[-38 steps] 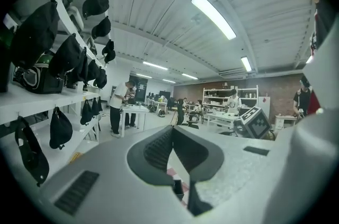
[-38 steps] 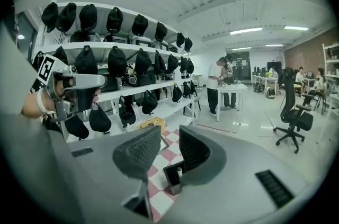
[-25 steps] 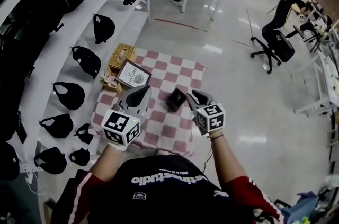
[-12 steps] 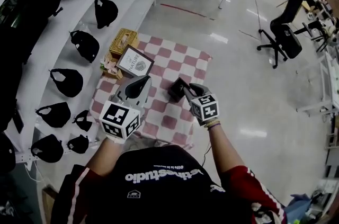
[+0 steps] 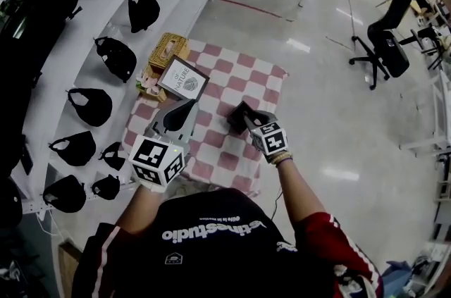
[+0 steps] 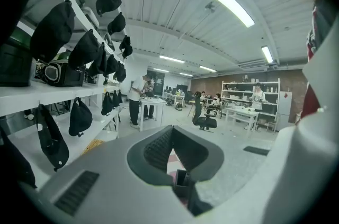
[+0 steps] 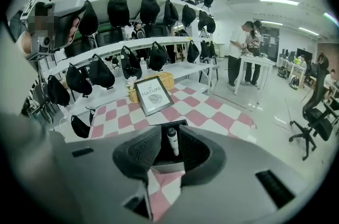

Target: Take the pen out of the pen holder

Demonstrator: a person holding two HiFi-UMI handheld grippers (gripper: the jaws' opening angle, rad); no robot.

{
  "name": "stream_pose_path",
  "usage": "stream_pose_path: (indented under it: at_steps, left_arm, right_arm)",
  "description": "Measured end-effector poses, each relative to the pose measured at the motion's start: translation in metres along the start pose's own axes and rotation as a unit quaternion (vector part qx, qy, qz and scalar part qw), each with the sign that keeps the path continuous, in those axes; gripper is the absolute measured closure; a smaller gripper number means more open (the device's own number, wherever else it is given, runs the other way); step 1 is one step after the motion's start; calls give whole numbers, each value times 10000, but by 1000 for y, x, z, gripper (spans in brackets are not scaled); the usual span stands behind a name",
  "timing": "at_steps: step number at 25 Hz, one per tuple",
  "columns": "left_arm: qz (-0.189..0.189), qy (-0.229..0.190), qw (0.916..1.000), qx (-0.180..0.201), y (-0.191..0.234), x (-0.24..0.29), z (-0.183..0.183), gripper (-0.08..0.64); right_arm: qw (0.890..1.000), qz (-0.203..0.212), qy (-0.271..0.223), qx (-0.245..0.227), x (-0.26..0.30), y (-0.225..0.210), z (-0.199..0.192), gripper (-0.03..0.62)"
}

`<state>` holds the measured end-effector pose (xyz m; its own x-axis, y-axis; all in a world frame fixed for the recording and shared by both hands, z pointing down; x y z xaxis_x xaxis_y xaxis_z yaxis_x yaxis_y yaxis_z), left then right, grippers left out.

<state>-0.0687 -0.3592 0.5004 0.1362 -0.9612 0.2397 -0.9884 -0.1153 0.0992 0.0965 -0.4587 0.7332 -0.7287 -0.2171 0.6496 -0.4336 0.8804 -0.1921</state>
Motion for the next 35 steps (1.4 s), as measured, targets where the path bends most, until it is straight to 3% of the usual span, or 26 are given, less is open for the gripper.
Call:
stream_pose_path:
  at_steps: [5,20,35]
  left_arm:
    - [176,122,9997,-73,11,1,-7,554]
    - [424,247,9986,-185,22,-2,-17,555]
    - [498,160,9982,-302,29,-5,-20,555]
  right_arm:
    - [9990,-10,286,-331,16,-3,-10,491]
    - [9971,56,644,-402,45,-13,-23,489]
    - [9969,13,572,-536,44,-13,-19,512]
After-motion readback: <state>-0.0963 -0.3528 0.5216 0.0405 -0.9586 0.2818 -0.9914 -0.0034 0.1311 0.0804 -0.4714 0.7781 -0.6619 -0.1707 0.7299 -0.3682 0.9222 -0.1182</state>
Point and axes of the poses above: the fingertips, and each gripper's own axes: x forward along the fingers, y to its left, z out of its top, the point moved 3 cm from there along -x, backward along the fingers, and after that the axes turned 9 degrees about z, right-handed, at the moved point
